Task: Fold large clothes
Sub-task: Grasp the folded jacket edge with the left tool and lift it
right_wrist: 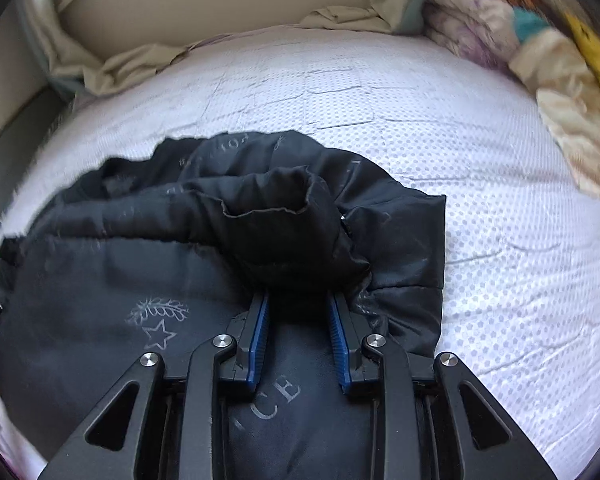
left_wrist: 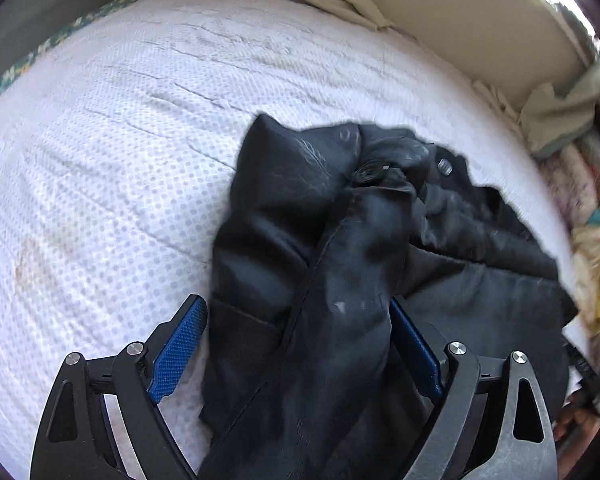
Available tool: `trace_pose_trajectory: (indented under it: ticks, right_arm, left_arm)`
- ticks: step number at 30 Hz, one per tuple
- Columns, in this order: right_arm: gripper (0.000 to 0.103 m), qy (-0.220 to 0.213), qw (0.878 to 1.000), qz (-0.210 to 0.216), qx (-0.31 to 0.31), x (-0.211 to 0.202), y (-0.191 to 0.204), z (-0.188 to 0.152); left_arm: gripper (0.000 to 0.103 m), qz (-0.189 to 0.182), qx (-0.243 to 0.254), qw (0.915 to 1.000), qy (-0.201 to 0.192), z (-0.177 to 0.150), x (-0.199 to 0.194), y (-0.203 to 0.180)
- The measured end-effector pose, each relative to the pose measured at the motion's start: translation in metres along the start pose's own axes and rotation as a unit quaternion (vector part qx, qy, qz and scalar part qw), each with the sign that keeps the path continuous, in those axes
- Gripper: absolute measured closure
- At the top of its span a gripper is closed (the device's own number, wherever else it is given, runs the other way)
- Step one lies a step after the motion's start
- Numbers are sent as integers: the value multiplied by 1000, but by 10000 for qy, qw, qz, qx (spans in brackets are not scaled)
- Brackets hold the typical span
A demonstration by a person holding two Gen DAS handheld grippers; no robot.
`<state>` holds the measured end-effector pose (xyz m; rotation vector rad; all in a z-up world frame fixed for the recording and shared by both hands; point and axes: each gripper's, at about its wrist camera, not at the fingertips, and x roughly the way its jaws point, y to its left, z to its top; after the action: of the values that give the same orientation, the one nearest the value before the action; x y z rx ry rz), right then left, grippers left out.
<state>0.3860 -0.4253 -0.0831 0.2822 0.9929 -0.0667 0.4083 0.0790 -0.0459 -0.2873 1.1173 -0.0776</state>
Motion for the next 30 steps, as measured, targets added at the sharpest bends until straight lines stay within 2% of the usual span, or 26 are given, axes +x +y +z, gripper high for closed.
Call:
trace_pose_trajectory:
  ticks: [1, 3, 6, 9, 13, 16, 20, 24, 30]
  right_arm:
    - [75, 2, 10000, 39, 43, -5, 0, 1]
    - [60, -98, 9997, 172, 126, -20, 1, 4]
    - [54, -330, 9992, 222, 93, -43, 8, 6]
    - [54, -572, 9981, 232, -80, -63, 19, 4]
    - [54, -707, 9965, 377, -241, -80, 30, 0]
    - [53, -693, 9958, 510, -307, -86, 37, -5]
    - [52, -668, 9950, 649, -353, -89, 43, -8]
    - [51, -669, 9942, 789, -304, -95, 43, -10]
    - [50, -620, 9935, 942, -128, -99, 34, -14]
  left_arm:
    - [11, -76, -32, 9999, -60, 1, -9, 3]
    - [11, -218, -73, 9996, -184, 3, -25, 9]
    - [11, -513, -199, 9980, -304, 5, -43, 21]
    - [11, -780, -380, 9959, -273, 3, -51, 36]
    - [11, -1194, -593, 9911, 22, -4, -46, 53]
    - [11, -1615, -847, 9822, 453, -16, -30, 61]
    - [11, -1815, -1022, 9732, 973, -29, 3, 63]
    - [1, -2111, -1062, 9674, 913, -33, 18, 65]
    - [2, -2332, -876, 9646, 861, -35, 26, 50]
